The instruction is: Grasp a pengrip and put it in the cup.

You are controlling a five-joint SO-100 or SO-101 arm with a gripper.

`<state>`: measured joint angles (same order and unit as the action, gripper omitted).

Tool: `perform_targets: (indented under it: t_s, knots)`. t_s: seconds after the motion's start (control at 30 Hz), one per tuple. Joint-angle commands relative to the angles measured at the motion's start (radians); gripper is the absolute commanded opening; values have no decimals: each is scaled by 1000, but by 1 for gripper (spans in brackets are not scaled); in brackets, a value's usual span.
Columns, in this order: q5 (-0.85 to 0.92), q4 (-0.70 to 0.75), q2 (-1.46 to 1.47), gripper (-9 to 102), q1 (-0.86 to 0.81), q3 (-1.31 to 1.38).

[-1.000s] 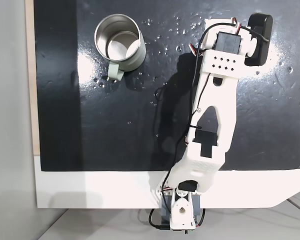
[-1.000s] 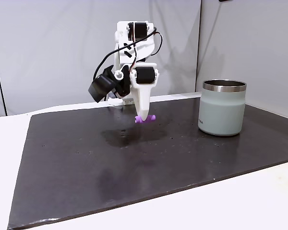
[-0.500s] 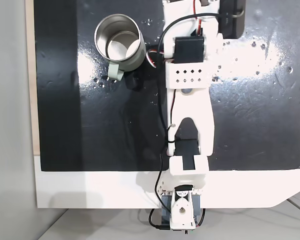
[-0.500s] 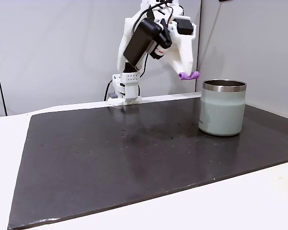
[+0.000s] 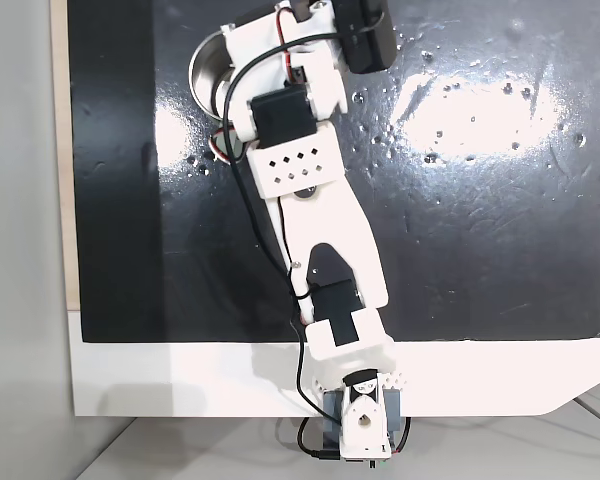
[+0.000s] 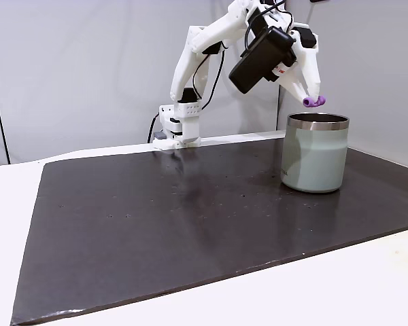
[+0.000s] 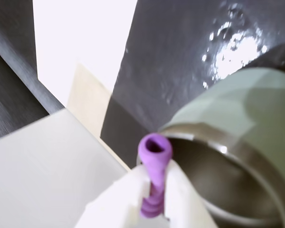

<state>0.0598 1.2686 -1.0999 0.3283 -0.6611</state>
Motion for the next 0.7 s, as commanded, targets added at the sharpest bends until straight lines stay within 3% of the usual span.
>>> perform_targets:
  t_s: [0.0, 0.5, 0.67]
  knots:
    - [-8, -55, -107, 0, 49, -2]
    - [5, -101, -219, 0, 98, -218]
    - [-32, -71, -227, 13, 89, -204]
